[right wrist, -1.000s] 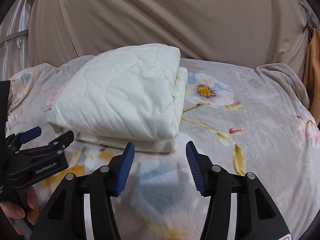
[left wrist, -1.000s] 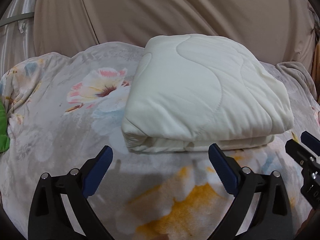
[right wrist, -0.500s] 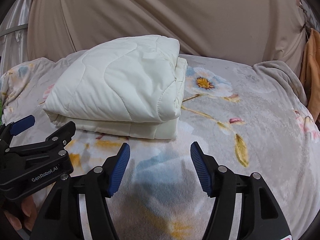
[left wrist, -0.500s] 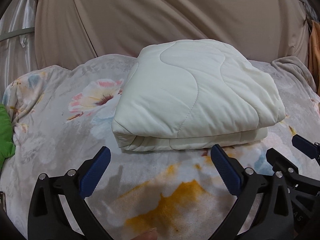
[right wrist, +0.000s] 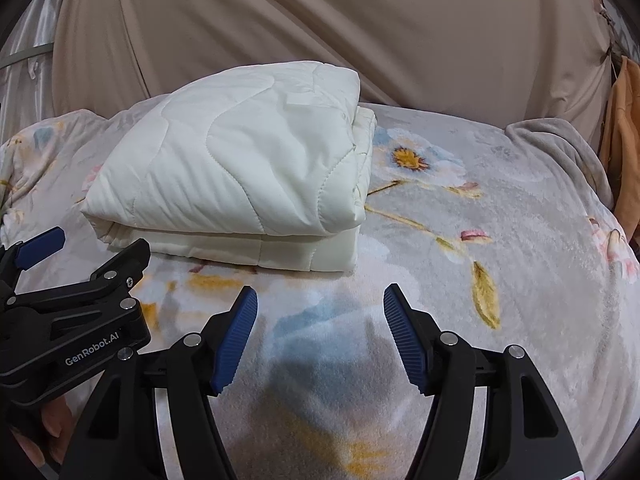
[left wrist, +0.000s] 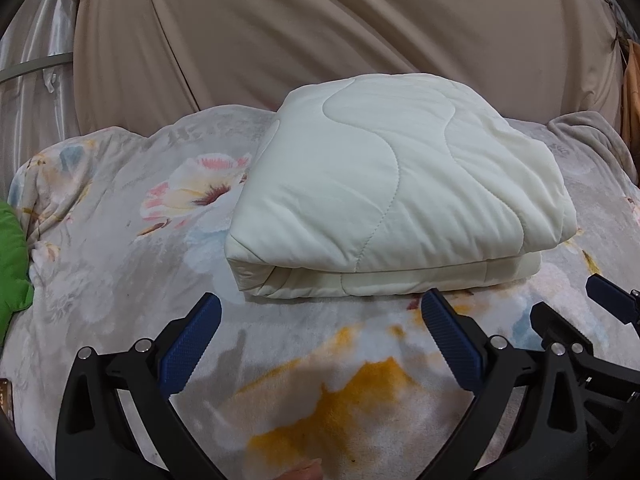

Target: Fold large clothes

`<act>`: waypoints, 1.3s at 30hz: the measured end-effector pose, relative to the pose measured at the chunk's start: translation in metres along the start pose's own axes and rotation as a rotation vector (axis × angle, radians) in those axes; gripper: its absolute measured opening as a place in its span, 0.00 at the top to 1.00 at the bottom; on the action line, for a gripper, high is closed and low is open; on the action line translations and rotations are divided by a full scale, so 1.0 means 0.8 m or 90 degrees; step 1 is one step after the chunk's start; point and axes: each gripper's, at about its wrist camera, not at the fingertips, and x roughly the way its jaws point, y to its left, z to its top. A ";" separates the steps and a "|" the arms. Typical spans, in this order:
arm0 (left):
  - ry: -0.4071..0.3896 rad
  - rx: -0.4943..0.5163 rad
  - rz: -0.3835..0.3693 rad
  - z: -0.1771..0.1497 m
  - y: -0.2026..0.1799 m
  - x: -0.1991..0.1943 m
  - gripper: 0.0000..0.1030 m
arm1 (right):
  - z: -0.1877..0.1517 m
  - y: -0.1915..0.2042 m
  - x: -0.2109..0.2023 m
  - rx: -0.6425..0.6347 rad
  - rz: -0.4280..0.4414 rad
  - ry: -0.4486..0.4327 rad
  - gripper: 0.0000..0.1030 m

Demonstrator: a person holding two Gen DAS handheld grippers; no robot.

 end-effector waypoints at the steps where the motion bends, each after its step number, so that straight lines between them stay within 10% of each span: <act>1: 0.000 0.000 0.003 0.000 -0.001 0.000 0.05 | 0.000 0.000 0.000 0.000 0.000 0.001 0.38; 39: 0.000 0.008 0.022 -0.001 -0.004 0.000 0.05 | -0.002 0.005 -0.001 0.011 -0.024 0.007 0.37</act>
